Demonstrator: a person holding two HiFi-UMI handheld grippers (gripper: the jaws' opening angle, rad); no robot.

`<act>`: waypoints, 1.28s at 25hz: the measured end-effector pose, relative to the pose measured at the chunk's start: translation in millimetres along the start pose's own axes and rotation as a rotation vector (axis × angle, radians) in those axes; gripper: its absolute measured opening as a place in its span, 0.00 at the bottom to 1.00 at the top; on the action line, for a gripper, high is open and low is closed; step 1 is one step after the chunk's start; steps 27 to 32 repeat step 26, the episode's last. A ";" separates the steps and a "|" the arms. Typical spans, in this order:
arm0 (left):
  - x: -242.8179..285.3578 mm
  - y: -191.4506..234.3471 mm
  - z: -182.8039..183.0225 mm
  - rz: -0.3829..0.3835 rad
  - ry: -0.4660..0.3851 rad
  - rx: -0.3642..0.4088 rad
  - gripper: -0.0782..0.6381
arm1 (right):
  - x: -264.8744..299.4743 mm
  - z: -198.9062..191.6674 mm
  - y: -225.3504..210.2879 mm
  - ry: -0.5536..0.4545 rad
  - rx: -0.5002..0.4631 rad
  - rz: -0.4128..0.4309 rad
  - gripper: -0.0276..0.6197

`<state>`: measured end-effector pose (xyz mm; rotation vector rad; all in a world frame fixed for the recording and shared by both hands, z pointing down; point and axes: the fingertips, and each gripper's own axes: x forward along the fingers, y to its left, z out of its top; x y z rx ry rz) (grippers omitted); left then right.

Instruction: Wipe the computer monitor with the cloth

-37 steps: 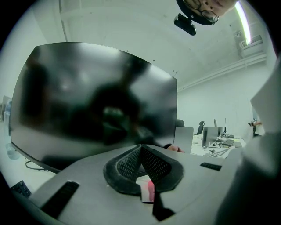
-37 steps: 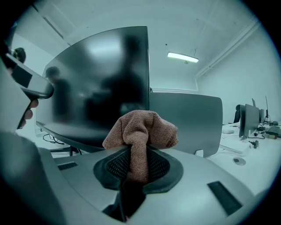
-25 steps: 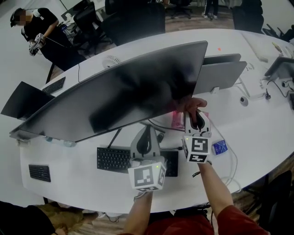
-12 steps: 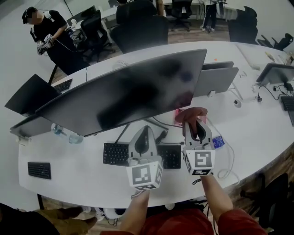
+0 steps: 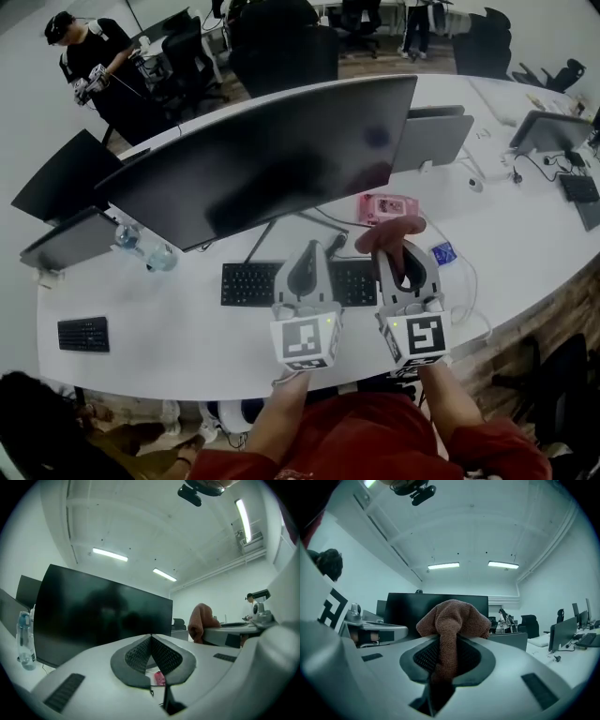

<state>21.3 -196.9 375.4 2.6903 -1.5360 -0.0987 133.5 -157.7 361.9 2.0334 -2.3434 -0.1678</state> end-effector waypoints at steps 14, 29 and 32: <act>-28.8 0.4 5.1 -0.044 -0.014 0.014 0.14 | -14.2 4.2 37.2 -0.015 -0.022 0.018 0.16; -32.8 22.6 19.0 -0.001 -0.045 0.008 0.14 | -1.3 5.6 53.8 -0.011 -0.038 0.056 0.16; -32.8 22.6 19.0 -0.001 -0.045 0.008 0.14 | -1.3 5.6 53.8 -0.011 -0.038 0.056 0.16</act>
